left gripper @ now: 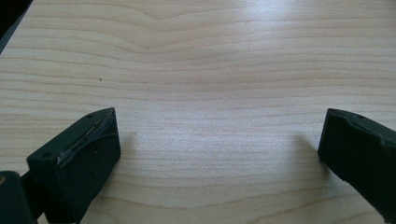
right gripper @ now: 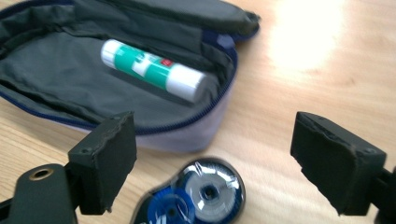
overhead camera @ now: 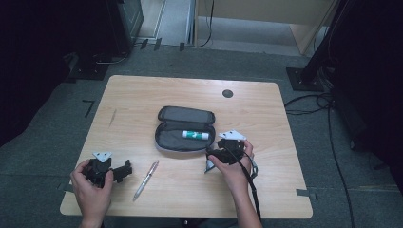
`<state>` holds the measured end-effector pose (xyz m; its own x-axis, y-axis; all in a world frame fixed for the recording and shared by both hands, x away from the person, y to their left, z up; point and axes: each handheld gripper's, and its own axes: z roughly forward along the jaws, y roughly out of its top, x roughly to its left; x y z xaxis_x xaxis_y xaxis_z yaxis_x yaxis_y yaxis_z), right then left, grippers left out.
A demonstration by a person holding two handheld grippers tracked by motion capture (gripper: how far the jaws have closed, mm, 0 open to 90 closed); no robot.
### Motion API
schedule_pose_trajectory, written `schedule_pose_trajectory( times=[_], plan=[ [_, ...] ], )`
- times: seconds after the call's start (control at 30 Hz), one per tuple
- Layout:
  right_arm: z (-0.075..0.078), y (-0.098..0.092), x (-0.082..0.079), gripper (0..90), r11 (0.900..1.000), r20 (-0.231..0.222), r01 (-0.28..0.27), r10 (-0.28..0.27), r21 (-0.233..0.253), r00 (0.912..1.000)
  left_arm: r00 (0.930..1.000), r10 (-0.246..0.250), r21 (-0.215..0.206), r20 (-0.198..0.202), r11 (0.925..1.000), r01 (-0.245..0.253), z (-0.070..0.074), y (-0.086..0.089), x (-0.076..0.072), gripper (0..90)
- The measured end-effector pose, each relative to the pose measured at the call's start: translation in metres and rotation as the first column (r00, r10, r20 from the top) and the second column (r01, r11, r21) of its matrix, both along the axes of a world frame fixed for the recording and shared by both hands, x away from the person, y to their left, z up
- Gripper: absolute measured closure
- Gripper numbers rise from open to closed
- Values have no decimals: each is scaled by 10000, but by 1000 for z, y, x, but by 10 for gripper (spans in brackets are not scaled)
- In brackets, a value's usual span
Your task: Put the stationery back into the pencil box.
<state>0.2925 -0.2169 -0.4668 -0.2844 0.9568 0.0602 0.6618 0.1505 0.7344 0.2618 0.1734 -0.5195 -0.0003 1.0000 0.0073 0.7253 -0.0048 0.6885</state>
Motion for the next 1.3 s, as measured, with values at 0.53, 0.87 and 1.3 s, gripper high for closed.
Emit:
schedule_pose_trajectory(
  times=[0.53,0.87,1.3],
  plan=[
    [-29,-1,-12,12,9913,-783,1291,-1268,257,9888,10000,-55,4,-6,10000,55,0,-1,0,0],
    [-46,20,-9,0,9877,-853,1492,-1527,-457,9846,10000,-82,-7,-5,10000,82,0,-1,0,0],
    [-50,18,-16,218,9938,-471,982,-1006,-521,9938,10000,-81,-8,-7,10000,81,0,-1,0,0]
  ],
)
